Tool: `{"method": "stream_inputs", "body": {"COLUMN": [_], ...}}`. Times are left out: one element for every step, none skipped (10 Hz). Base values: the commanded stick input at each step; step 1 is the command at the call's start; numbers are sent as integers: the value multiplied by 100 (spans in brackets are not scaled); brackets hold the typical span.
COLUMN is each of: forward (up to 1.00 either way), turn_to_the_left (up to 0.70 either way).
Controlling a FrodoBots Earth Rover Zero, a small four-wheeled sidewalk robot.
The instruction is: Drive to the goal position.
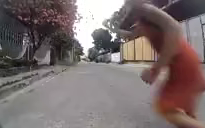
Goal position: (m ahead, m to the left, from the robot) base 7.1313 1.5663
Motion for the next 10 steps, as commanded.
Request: {"method": "stream_inputs", "body": {"forward": [100,100,100,100,100,100,100,100,100,100], "turn_to_the_left": [6,6,33,47,47,47,47,40,16,7]}}
